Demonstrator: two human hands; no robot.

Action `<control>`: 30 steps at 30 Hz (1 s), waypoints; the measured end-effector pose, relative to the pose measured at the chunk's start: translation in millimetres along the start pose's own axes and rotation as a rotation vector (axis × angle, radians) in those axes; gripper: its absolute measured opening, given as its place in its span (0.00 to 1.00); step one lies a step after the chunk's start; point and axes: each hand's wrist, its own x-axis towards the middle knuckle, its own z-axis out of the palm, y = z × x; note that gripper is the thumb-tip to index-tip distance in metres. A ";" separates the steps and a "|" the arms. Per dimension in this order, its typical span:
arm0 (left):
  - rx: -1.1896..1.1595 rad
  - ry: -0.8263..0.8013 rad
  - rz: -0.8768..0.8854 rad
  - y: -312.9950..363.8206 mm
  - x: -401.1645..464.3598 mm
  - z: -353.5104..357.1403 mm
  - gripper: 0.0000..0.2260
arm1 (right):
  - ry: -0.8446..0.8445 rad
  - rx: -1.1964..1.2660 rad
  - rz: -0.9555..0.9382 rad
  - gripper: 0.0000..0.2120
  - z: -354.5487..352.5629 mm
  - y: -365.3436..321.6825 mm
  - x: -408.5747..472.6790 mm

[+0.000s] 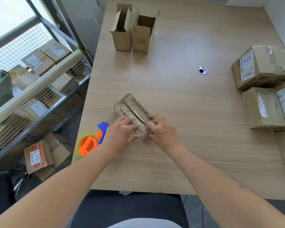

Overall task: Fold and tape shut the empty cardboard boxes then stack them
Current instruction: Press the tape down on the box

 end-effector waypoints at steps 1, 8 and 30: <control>-0.005 0.003 -0.006 0.0 0.0 -0.3 0.20 | -0.020 0.012 -0.006 0.23 -1.8 0.8 1.3; -0.015 -0.007 -0.009 -1.1 3.3 -1.1 0.21 | -0.156 0.034 0.003 0.40 -5.9 -3.2 5.9; 0.043 -0.014 -0.111 -19.0 1.2 -39.8 0.24 | -0.259 0.028 0.218 0.48 -6.9 -45.3 44.0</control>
